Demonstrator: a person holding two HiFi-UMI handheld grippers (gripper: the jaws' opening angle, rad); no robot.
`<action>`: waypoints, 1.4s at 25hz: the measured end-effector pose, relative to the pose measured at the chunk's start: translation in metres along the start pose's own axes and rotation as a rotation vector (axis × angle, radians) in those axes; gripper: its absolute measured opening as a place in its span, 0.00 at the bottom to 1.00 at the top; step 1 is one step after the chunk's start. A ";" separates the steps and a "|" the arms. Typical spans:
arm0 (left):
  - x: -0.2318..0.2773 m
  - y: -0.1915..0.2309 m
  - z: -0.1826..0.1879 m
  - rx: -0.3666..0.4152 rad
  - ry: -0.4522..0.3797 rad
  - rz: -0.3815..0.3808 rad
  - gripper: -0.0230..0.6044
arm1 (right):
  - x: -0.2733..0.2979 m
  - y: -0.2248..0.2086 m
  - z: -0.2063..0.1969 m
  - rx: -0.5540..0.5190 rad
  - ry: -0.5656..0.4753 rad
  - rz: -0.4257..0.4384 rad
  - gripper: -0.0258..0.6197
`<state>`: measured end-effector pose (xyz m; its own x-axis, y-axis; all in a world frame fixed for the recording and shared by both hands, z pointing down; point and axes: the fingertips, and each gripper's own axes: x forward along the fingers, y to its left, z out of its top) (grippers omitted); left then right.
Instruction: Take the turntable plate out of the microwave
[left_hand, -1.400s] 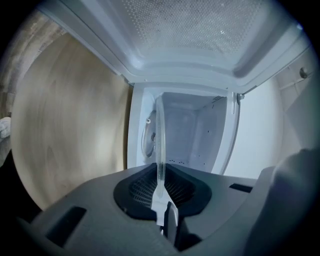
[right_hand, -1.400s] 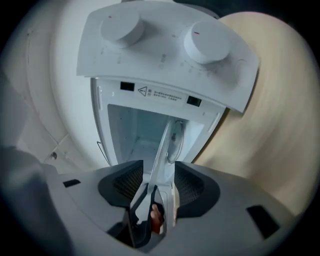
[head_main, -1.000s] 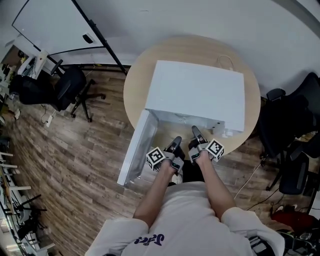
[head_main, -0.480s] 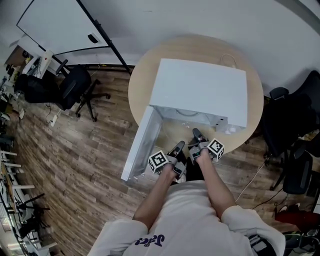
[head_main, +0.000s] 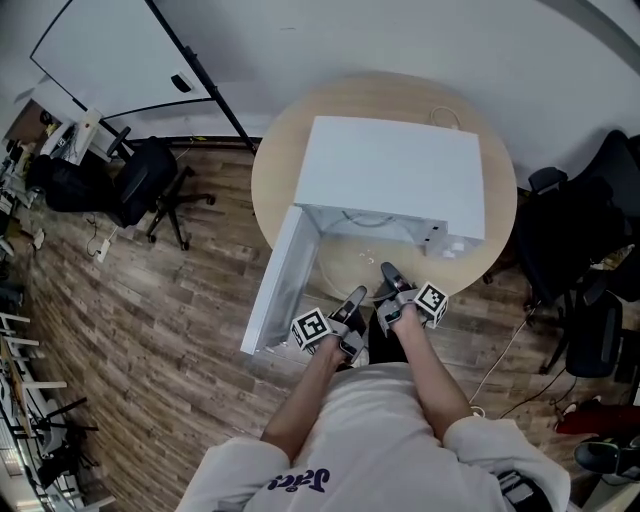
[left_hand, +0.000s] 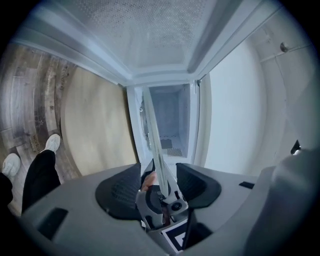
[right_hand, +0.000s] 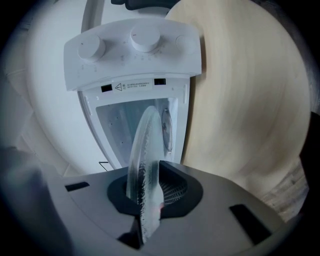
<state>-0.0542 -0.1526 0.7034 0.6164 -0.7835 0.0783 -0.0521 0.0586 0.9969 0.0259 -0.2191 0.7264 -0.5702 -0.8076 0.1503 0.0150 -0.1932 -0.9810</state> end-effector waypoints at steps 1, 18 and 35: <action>0.000 0.001 0.001 0.006 -0.008 0.001 0.39 | -0.004 0.002 -0.001 -0.002 0.001 0.002 0.09; 0.016 -0.052 0.002 -0.093 -0.053 -0.128 0.44 | -0.067 0.064 -0.025 -0.109 0.044 0.105 0.09; -0.009 -0.134 0.005 -0.072 -0.072 -0.123 0.17 | -0.087 0.140 -0.053 -0.142 0.036 0.157 0.09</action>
<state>-0.0569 -0.1561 0.5690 0.5562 -0.8300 -0.0421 0.0785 0.0021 0.9969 0.0341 -0.1468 0.5701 -0.5988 -0.8009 -0.0074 -0.0083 0.0154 -0.9998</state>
